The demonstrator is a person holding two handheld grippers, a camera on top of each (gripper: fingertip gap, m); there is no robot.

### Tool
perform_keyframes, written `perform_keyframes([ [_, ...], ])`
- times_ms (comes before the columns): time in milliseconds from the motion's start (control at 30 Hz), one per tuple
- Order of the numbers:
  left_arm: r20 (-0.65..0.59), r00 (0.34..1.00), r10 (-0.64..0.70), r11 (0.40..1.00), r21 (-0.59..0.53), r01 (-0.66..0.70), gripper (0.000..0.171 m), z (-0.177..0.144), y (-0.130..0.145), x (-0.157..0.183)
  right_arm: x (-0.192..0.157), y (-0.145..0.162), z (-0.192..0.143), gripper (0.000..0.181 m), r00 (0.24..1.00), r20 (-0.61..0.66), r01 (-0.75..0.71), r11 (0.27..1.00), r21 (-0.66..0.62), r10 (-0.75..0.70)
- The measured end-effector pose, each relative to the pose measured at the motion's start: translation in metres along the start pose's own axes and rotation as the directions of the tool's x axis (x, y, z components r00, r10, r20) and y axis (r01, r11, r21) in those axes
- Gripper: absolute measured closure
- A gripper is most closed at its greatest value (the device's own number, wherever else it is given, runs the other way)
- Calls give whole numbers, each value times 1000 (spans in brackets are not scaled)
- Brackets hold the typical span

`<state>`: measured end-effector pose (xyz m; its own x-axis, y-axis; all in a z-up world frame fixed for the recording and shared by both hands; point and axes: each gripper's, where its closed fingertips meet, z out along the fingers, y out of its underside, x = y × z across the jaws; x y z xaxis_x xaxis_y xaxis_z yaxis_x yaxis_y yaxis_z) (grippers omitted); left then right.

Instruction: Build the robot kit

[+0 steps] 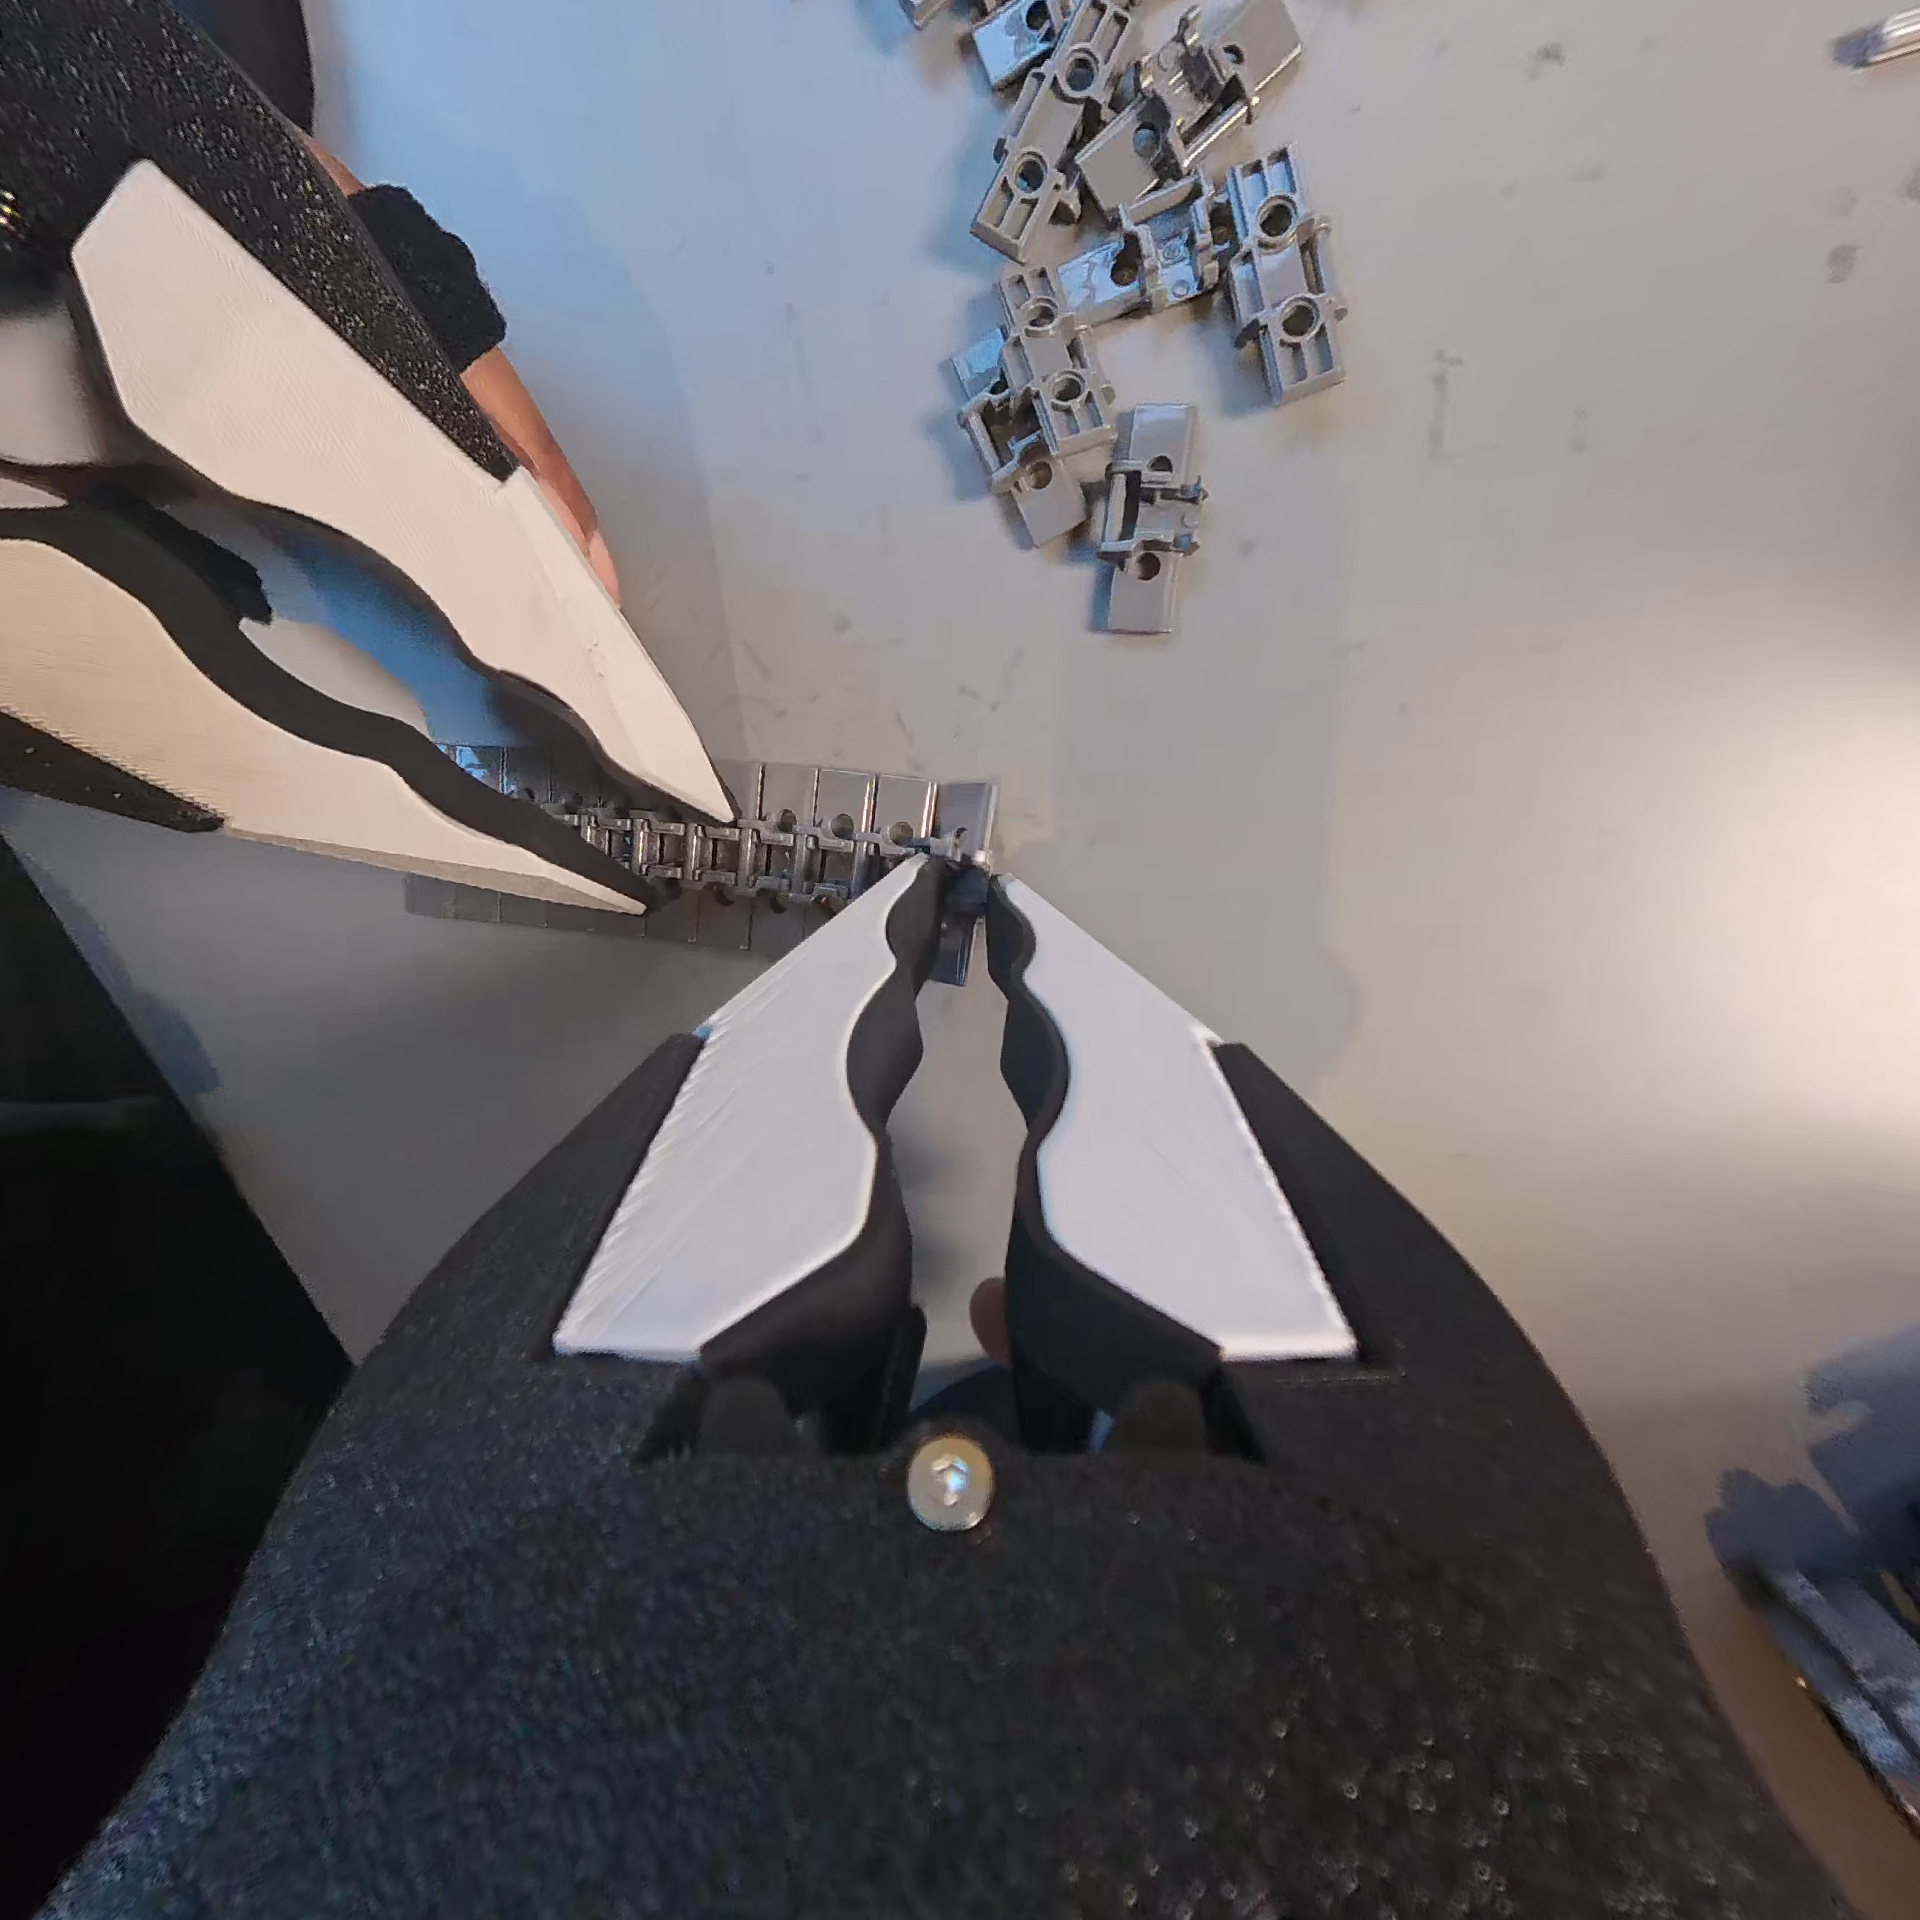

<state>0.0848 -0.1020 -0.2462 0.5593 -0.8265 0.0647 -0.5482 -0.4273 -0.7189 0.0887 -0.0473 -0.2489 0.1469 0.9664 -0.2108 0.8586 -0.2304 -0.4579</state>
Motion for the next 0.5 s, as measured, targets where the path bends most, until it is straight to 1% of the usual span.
perform_keyframes([
  [100, 12, 1000, 11, 1000, -2, -11, 152, 0, 0, 0, 1, 1, 0, 173, 1000, 12, -3, 1000, 30, 2],
  [300, 10, 1000, 10, 1000, -2, -10, 152, 0, 0, 0, 1, 0, -1, 172, 993, -50, 110, 993, 35, -108],
  [400, 2, 1000, 3, 1000, -3, -3, 152, 0, 0, 0, 1, -3, -2, 171, 997, 32, 61, 996, 63, -63],
  [467, 0, 1000, 0, 1000, -3, 0, 153, 0, 0, 0, -2, -8, -7, 148, 990, 140, -3, 995, 98, -11],
  [500, -2, 1000, -3, 1000, -3, 3, 152, 0, 1, 0, -1, -16, -14, 147, 985, 172, -39, 988, 148, 13],
])
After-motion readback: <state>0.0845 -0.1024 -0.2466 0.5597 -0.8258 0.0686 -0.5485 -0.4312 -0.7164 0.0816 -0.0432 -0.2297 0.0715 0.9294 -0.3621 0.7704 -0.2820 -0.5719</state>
